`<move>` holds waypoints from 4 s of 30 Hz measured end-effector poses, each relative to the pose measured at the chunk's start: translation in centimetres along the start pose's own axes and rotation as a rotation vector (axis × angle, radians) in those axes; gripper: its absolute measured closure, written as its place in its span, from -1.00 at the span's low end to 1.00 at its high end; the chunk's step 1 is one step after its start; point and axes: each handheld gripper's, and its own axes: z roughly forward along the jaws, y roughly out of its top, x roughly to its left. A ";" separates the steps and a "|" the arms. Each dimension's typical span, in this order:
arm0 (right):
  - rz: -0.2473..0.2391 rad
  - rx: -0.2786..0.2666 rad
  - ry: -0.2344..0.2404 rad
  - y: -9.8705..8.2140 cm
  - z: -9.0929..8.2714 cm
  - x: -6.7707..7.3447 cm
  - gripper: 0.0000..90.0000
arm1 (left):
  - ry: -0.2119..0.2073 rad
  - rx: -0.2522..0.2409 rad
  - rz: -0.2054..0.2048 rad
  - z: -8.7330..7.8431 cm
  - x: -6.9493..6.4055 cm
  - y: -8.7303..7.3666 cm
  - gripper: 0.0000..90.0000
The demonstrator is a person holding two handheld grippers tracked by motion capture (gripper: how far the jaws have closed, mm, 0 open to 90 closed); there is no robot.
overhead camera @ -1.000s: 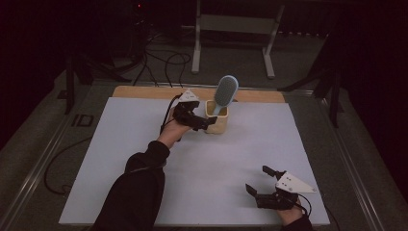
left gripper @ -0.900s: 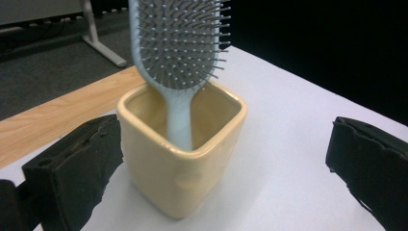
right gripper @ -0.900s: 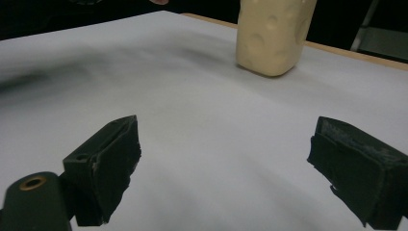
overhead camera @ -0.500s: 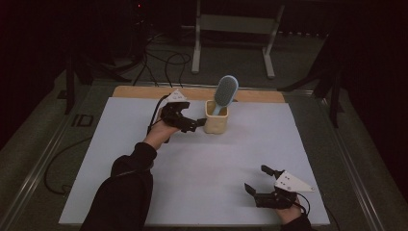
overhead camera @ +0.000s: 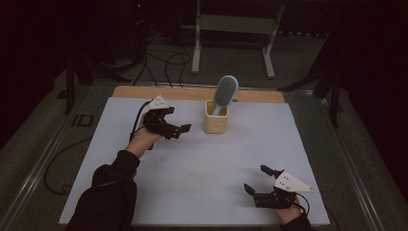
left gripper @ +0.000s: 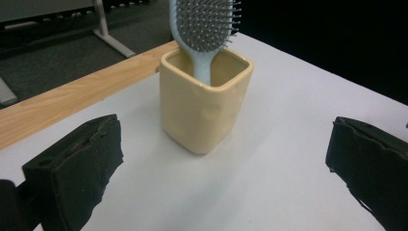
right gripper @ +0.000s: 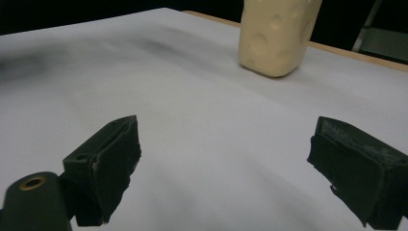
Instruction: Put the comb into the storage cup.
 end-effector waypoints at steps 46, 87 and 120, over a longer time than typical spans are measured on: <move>-0.012 0.007 0.005 0.1 0.4 0.1 -0.78 | 0.101 0.056 0.002 -11.5 -1.2 -10.6 -1.00; -0.019 0.015 0.010 0.2 0.5 0.3 -0.77 | 0.271 0.058 -0.099 -16.9 -4.0 -20.4 -1.00; -0.019 0.030 0.021 -0.1 0.9 0.3 -0.77 | 0.314 0.043 -0.100 -16.4 -3.5 -21.1 -1.00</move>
